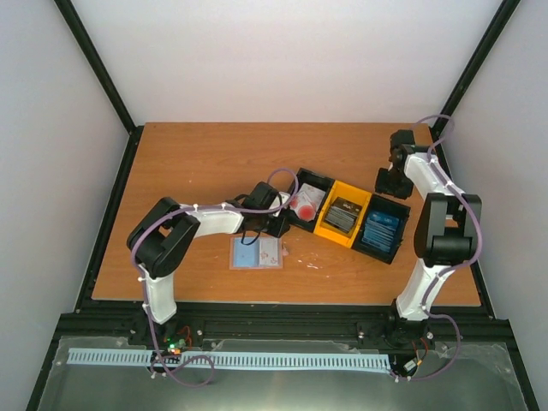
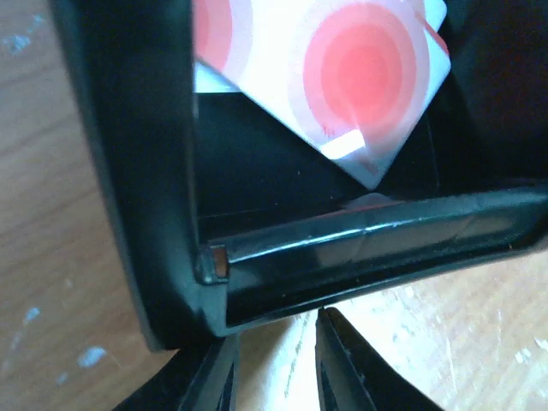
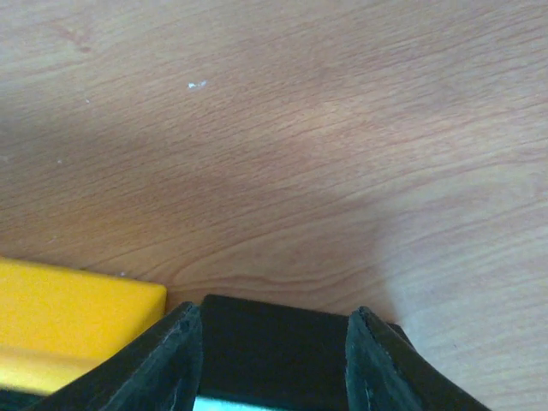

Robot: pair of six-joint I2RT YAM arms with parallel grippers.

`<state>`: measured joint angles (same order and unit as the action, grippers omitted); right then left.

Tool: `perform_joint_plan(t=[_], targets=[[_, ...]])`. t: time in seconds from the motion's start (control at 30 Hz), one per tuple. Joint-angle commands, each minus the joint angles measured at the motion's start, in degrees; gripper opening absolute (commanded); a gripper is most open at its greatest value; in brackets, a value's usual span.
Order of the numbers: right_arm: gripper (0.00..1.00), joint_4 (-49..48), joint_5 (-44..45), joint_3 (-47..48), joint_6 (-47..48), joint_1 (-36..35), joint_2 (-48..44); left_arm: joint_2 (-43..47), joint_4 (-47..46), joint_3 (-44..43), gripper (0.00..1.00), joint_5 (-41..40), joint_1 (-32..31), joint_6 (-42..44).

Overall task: Put the credit cards into the card holder
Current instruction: Adjust the storage box at the center of the board.

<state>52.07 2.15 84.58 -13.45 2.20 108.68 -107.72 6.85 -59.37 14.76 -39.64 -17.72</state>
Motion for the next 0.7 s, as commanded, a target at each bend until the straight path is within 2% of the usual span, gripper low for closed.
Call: perform_joint_plan(t=[0.0, 0.37, 0.57, 0.67], targets=[[0.47, -1.79, 1.01, -1.33, -1.86, 0.0, -5.97, -2.5, -2.09, -3.84, 0.27, -4.56, 0.02, -2.36], [0.49, -6.26, -11.16, -3.4, 4.86, -5.24, -16.12, -8.48, -0.07, -13.53, 0.28, -2.63, 2.66, -1.71], [0.49, -4.46, -11.44, -6.61, 9.58, -8.94, -15.63, -13.1, 3.73, -22.16, 0.29, 0.35, 4.56, -0.75], [0.49, -3.55, -10.95, -6.14, 11.31, -10.06, -13.67, -13.12, 4.65, -23.06, 0.3, 0.73, 4.73, -0.22]])
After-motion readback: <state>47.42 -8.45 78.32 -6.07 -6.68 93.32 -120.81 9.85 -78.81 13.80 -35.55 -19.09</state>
